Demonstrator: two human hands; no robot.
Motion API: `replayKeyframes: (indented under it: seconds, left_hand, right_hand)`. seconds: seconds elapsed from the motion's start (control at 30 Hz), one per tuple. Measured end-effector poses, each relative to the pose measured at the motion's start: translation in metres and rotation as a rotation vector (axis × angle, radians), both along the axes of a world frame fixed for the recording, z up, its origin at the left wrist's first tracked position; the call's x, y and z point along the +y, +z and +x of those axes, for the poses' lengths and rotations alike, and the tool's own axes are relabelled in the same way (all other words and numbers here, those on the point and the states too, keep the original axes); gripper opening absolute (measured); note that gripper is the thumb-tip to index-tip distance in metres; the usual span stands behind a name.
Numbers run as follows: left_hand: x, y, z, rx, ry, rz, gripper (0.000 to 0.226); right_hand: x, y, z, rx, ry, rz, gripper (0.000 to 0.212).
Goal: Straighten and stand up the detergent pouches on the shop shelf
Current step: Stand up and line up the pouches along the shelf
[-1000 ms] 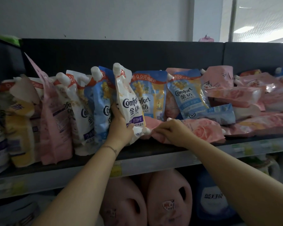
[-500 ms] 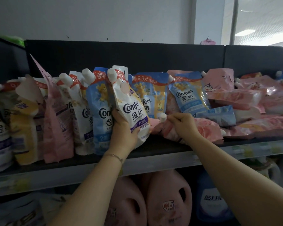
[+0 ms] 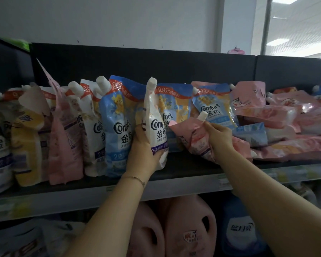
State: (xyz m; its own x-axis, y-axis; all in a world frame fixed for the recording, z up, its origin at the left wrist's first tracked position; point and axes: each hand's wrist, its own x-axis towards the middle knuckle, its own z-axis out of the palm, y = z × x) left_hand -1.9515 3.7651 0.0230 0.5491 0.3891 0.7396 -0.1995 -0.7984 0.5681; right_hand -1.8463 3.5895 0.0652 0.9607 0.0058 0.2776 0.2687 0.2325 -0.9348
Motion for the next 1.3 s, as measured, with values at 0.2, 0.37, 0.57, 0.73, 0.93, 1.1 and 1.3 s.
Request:
replayKeyframes:
  seconds: [0.2,0.37,0.57,0.73,0.93,1.1,1.3]
  left_hand:
    - [-0.012,-0.011,-0.015,0.025,0.000,0.034,0.104]
    - [-0.017,-0.015,-0.016,0.014,0.125,0.066,0.102]
    - [-0.019,-0.013,-0.015,-0.004,0.233,0.084,0.091]
    - [-0.020,-0.013,-0.016,0.001,0.256,0.065,0.092]
    - [-0.020,-0.015,-0.016,0.048,0.278,0.063,0.088]
    - [-0.021,-0.017,-0.016,0.034,0.262,0.071,0.079]
    - [-0.020,-0.019,-0.011,0.010,0.216,0.089,0.082]
  right_hand:
    - [0.021,0.018,-0.012,0.072,-0.023,0.098,0.021]
    - [0.038,0.003,-0.018,-0.125,-0.110,-0.183,0.033]
    - [0.038,-0.003,-0.032,-0.341,-0.067,-0.547,0.029]
    - [0.028,-0.008,-0.046,-0.462,-0.137,-0.909,0.014]
    - [0.029,-0.003,-0.043,-0.247,-0.197,-1.048,0.030]
    - [0.027,-0.005,-0.035,-0.180,-0.194,-0.718,0.022]
    - [0.019,0.009,-0.043,-0.151,-0.152,-0.193,0.025]
